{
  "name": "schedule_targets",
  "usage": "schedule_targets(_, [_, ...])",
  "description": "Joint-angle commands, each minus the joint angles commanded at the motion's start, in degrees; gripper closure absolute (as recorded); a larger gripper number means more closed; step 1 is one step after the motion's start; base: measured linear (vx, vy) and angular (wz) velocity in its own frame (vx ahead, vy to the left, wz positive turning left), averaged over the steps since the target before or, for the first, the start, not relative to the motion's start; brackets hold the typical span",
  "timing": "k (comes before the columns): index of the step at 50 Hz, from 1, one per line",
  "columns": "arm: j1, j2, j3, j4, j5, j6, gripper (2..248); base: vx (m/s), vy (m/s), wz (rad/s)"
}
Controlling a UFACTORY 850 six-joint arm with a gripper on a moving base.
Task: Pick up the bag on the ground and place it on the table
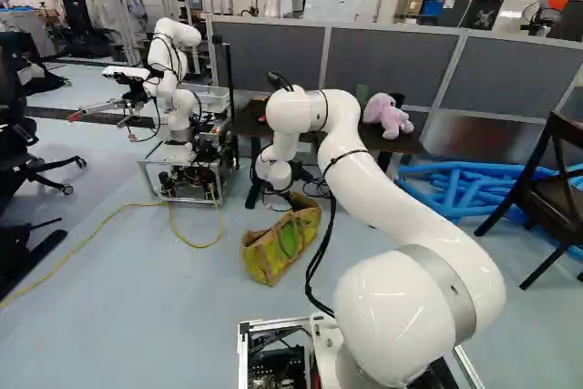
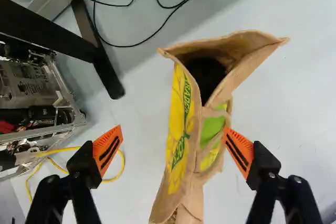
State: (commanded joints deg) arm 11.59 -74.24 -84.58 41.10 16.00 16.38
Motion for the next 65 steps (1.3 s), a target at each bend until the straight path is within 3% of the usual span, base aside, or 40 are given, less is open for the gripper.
schedule_targets(37, [-0.68,-9.11,-9.89,0.00,-6.93,0.01,3,0.000,0.000,0.000])
schedule_targets(65, [-1.53,-15.69,-16.86,0.00,-14.65,0.01,3,0.000,0.000,0.000])
